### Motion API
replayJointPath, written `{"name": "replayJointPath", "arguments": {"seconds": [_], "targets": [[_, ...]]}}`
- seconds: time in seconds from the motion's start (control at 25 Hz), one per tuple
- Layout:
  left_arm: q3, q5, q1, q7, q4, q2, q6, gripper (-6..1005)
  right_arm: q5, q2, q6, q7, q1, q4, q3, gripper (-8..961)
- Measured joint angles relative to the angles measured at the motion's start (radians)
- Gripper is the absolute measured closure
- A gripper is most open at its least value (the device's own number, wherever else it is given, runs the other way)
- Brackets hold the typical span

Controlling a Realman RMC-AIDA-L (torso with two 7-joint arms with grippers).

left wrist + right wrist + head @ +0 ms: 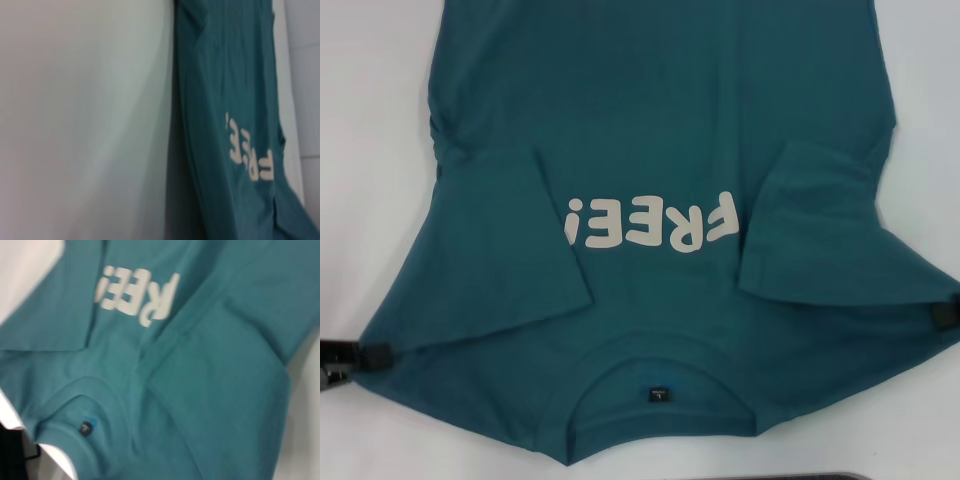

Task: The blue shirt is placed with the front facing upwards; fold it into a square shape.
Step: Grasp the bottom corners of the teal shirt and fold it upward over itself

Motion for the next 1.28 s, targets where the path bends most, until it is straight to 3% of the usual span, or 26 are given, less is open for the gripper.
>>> {"name": "replayJointPath", "arguments": {"seconds": [0.24, 0.44, 1.08, 1.28], "targets": [[0.011, 0.058, 0.0, 0.042, -0.014, -0.003, 0.041, 966, -0.003, -0.019, -0.023, 0.013, -0.003, -0.006, -0.007, 921], [0.011, 0.08, 0.004, 0.06, -0.015, -0.002, 0.059, 965, -0.029, -0.023, -0.037, 0.014, -0.006, -0.007, -0.007, 922], [0.01, 0.16, 0.041, 0.087, -0.081, -0.008, 0.115, 959, -0.11, -0.01, -0.097, 0.011, -0.024, -0.021, -0.01, 922], [0.01, 0.163, 0.04, 0.132, -0.09, -0.008, 0.142, 958, -0.106, 0.003, -0.102, -0.027, -0.039, -0.047, -0.015, 921]]}}
